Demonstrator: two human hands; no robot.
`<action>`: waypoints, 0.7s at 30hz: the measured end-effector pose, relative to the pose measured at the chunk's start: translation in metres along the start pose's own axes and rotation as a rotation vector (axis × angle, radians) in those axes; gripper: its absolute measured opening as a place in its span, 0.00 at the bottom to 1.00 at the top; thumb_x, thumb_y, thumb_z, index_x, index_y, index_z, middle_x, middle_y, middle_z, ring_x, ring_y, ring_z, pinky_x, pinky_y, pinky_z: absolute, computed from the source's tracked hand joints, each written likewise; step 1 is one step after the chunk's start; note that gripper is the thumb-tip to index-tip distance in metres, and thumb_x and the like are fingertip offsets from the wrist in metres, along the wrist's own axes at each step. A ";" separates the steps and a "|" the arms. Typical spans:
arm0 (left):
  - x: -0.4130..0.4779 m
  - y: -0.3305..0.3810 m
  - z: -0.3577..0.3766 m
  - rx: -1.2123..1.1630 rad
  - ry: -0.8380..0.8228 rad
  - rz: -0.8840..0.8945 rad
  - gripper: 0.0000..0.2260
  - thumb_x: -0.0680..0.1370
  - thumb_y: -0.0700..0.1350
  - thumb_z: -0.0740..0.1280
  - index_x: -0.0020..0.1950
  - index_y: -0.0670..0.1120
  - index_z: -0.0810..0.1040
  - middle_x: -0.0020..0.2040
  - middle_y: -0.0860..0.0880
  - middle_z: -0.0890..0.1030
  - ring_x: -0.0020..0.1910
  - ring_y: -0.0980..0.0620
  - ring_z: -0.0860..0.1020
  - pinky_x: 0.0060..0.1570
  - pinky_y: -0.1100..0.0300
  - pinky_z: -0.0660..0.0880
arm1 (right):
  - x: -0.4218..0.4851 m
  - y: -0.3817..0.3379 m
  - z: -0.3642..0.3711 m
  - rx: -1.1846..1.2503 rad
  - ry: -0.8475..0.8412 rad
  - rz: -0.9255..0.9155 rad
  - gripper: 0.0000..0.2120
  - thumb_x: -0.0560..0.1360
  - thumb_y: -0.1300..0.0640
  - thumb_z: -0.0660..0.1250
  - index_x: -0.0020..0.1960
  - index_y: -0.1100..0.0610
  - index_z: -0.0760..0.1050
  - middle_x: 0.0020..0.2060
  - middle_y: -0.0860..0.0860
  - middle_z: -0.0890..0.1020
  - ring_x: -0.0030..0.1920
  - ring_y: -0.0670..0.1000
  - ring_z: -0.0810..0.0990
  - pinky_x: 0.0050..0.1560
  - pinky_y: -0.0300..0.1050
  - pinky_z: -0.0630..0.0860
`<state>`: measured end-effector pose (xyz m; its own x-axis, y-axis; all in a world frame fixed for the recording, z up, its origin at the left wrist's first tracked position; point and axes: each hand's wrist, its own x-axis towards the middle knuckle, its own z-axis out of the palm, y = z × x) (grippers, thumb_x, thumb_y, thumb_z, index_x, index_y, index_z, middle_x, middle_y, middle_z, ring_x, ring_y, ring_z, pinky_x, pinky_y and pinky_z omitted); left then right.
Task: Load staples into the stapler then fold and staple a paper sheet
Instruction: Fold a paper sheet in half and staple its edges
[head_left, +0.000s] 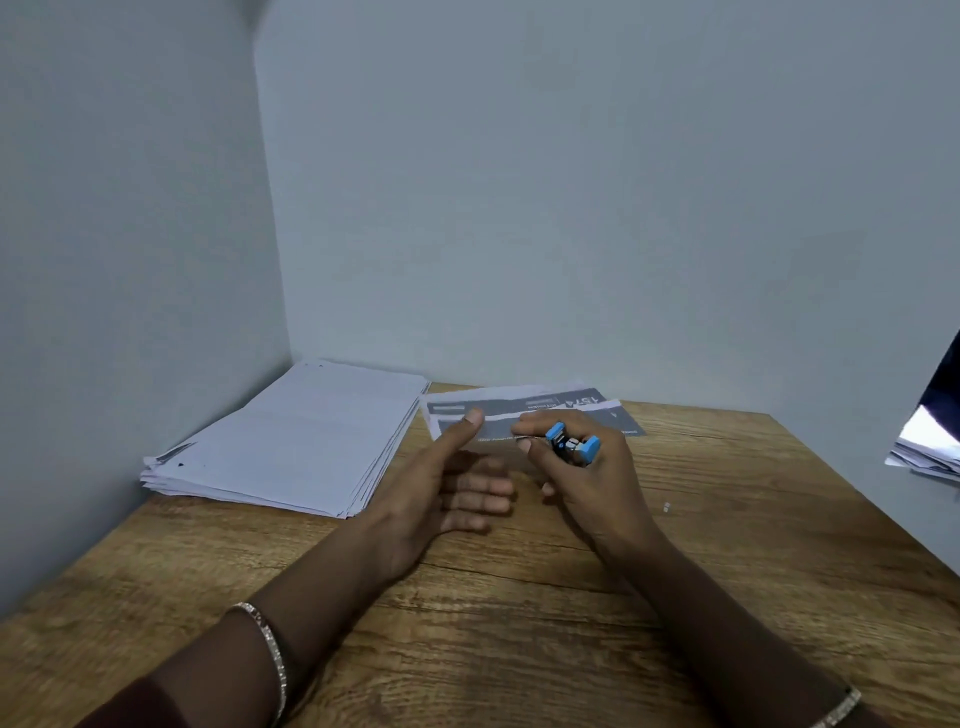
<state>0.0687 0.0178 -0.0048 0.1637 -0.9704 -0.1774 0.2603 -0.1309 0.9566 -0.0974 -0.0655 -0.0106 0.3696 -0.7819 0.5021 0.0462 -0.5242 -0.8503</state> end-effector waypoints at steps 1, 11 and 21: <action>0.001 0.000 -0.001 -0.084 -0.018 -0.004 0.31 0.66 0.67 0.73 0.53 0.41 0.87 0.51 0.39 0.87 0.43 0.47 0.87 0.31 0.60 0.80 | 0.000 -0.001 0.000 -0.025 -0.023 -0.019 0.08 0.77 0.61 0.73 0.51 0.51 0.86 0.52 0.45 0.86 0.48 0.48 0.85 0.33 0.41 0.80; 0.004 -0.001 -0.004 -0.293 0.222 0.187 0.11 0.75 0.38 0.74 0.56 0.36 0.81 0.42 0.42 0.88 0.40 0.50 0.87 0.32 0.64 0.81 | -0.002 -0.012 0.006 -0.364 0.100 -0.142 0.06 0.74 0.54 0.76 0.50 0.52 0.86 0.59 0.47 0.79 0.60 0.43 0.78 0.57 0.41 0.76; 0.006 -0.003 -0.003 -0.343 0.144 0.282 0.14 0.76 0.36 0.72 0.61 0.35 0.77 0.52 0.39 0.87 0.52 0.44 0.86 0.40 0.60 0.83 | 0.003 -0.021 0.004 0.171 -0.178 0.688 0.11 0.74 0.46 0.66 0.46 0.55 0.77 0.31 0.51 0.79 0.27 0.47 0.72 0.29 0.42 0.68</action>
<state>0.0717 0.0131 -0.0089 0.3975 -0.9172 0.0252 0.4826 0.2324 0.8445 -0.0932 -0.0556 0.0083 0.5123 -0.8407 -0.1755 -0.1117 0.1374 -0.9842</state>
